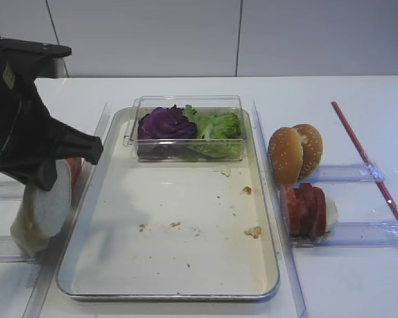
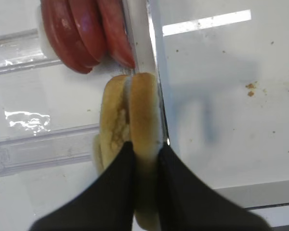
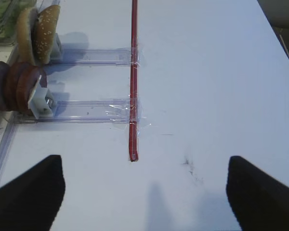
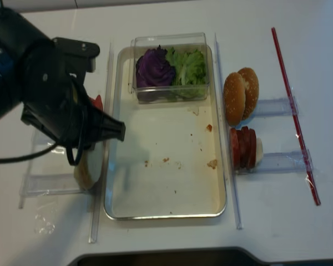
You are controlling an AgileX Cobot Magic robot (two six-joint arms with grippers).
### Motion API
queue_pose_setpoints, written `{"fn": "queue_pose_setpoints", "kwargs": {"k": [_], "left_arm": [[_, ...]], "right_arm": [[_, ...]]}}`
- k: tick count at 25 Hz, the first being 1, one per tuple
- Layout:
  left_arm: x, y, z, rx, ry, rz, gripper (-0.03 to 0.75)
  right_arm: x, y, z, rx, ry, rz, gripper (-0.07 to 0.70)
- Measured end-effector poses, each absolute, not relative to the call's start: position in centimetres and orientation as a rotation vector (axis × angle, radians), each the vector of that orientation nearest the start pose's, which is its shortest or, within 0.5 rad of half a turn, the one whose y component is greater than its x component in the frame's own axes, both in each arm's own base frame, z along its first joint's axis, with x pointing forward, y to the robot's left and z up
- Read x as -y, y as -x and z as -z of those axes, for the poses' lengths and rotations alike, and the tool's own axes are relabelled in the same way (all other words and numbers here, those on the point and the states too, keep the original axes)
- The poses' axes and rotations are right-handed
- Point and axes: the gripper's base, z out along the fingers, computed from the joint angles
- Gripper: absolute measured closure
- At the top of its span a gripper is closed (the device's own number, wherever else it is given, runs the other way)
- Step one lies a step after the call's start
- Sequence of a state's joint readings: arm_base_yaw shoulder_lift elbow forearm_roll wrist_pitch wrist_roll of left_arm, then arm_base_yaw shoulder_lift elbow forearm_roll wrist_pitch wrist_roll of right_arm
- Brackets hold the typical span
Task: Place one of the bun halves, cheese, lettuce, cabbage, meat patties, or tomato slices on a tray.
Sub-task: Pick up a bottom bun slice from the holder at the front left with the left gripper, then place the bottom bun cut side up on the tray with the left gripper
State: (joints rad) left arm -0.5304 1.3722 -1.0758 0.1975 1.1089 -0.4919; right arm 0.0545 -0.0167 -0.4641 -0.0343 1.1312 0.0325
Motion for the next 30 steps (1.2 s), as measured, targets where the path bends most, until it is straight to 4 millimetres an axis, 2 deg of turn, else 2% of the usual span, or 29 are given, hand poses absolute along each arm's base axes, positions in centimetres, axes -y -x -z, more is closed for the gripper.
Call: {"fn": "queue_pose_setpoints", "kwargs": {"k": [4,15,24,30], "left_arm": [[11.7,-22.9,-29.6,-2.82,-0.137,-0.028,0.614],[12.0,-22.7,-29.5,-2.841,-0.123,0.014,0.615],[14.0,-22.7,-29.9,-2.806,-0.165,0.34,0.617],[15.0,-22.8,-30.2,-2.76,-0.18,0.492,0.618]], "right_arm": [[0.3,0.6,-26.2,-2.133,0.021,-0.009,-0.067],[0.3,0.7,-26.2,-2.135,0.021,-0.009,-0.067],[0.3,0.7,-26.2,-2.135,0.021,-0.009,-0.067],[0.3,0.7,-26.2,-2.135,0.021,-0.009,-0.067]]}}
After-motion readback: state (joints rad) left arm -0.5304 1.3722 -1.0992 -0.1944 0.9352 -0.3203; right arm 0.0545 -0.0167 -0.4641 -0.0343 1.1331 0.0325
